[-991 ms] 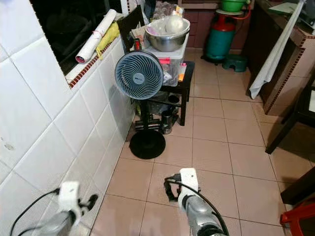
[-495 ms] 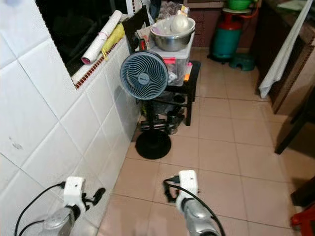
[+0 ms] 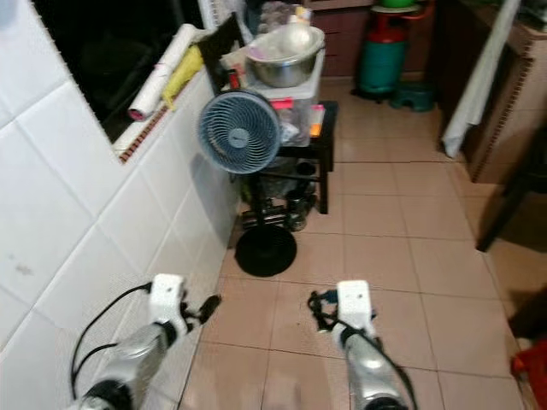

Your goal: Setting the table

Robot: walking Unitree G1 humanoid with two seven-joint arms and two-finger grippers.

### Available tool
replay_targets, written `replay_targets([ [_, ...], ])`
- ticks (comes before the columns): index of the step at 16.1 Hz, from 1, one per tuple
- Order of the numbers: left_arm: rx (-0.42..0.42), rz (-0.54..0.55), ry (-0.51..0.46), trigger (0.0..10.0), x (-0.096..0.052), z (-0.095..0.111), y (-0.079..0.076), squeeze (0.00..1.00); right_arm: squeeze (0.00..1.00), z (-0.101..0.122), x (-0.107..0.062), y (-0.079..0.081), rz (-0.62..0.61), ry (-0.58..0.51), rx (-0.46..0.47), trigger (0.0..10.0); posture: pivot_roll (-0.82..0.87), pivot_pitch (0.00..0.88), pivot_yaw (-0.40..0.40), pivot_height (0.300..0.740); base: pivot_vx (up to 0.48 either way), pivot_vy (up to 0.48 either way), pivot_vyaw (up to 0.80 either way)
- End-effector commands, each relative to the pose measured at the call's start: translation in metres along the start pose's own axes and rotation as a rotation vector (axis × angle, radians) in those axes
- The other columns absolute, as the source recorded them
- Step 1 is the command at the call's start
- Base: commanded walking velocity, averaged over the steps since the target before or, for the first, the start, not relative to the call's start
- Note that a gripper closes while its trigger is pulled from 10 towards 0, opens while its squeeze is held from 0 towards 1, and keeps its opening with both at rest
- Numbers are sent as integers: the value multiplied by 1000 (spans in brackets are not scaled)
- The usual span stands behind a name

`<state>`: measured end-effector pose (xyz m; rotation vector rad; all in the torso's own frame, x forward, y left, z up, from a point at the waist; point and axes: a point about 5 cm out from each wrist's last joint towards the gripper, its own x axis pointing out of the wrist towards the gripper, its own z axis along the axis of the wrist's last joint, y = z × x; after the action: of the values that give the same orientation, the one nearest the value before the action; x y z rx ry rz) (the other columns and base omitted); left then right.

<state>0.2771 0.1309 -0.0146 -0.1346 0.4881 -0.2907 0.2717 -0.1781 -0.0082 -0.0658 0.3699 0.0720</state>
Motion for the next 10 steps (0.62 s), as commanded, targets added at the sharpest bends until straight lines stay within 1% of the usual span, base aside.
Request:
replay_targets([
  [1,-3,15,-3,10000,2,3,1,0,0,11,4,1,16,-46,-19,10000,-166,0,133,740,0,0,0],
  [2,-10,10,-14,10000,6,7,-7,0,0,18,4,-8,5,-68,-32,10000,-171,0,127,740,0,0,0],
  [3,-22,16,-27,10000,8,9,-11,0,0,16,2,-15,-14,-64,-43,10000,-180,0,117,740,0,0,0],
  [4,-49,20,-54,10000,11,14,-18,0,0,15,-1,-24,-34,-56,-29,10000,-187,0,103,740,0,0,0],
  [6,-52,30,-85,10000,13,20,-21,0,0,19,-1,-26,-9,-67,-43,10000,-201,0,97,740,0,0,0],
  [8,-48,77,-131,10000,13,25,-19,0,0,22,-4,-24,2,-91,-62,10000,-212,0,92,740,0,0,0],
  [9,-15,114,-183,10000,11,31,-15,0,0,21,-7,-22,8,-102,-49,10000,-197,0,84,740,0,0,0],
  [10,-3,130,-211,10000,9,35,-12,0,0,20,-9,-20,21,-106,-47,10000,-178,0,75,740,0,0,0],
])
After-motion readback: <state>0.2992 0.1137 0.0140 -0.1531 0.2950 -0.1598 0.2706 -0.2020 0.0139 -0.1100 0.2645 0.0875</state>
